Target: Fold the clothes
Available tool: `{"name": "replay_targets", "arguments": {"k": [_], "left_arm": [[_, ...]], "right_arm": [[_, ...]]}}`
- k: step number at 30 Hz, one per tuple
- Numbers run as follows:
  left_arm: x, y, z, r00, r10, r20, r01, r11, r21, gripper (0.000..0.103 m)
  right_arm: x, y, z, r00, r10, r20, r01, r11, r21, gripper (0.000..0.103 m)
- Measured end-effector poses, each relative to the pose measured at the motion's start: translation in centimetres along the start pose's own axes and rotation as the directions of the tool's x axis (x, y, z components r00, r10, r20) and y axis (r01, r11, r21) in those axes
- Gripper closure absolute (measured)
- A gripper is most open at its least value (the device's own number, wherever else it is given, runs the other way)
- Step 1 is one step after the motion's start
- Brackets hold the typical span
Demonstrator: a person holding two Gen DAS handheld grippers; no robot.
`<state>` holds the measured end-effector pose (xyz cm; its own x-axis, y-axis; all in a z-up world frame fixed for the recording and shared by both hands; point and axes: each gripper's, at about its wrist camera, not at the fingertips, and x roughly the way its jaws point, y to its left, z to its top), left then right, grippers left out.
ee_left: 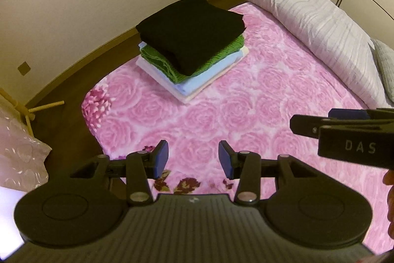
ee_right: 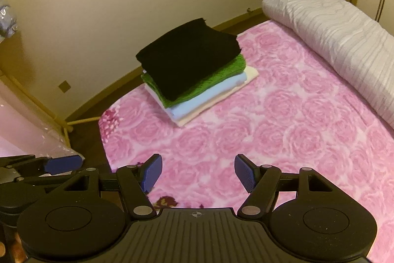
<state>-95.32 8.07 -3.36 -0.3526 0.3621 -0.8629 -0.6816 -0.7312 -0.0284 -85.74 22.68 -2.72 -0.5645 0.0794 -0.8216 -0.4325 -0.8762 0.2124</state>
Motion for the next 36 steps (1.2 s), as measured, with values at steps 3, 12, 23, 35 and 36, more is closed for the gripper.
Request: {"name": "replay_targets", "arguments": {"k": [3, 12, 23, 35, 36], "left_arm": [[1.1, 0.3, 0.7, 1.000, -0.006, -0.008, 0.005, 0.999, -0.034, 0.063], [5.2, -0.2, 3.0, 0.998, -0.008, -0.057, 0.005, 0.999, -0.051, 0.063], [8.5, -0.9, 5.3, 0.996, -0.041, -0.076, 0.037, 0.998, -0.043, 0.063], [10.7, -0.7, 6.3, 0.995, -0.050, -0.083, 0.045, 0.997, -0.056, 0.063], [10.8, -0.7, 6.4, 0.996, -0.045, -0.082, 0.040, 0.998, -0.055, 0.063]], "right_arm": [[1.4, -0.3, 0.7, 1.000, -0.004, -0.028, 0.004, 1.000, -0.009, 0.034], [5.8, -1.9, 2.3, 0.993, -0.022, -0.114, 0.021, 1.000, -0.016, 0.034], [9.0, -4.6, 4.8, 0.992, 0.004, -0.123, 0.003, 0.998, 0.056, 0.034], [11.0, -5.8, 6.3, 0.992, 0.029, -0.122, -0.015, 0.993, 0.114, 0.034], [11.2, -5.8, 6.4, 0.992, 0.025, -0.120, -0.012, 0.994, 0.108, 0.034]]}}
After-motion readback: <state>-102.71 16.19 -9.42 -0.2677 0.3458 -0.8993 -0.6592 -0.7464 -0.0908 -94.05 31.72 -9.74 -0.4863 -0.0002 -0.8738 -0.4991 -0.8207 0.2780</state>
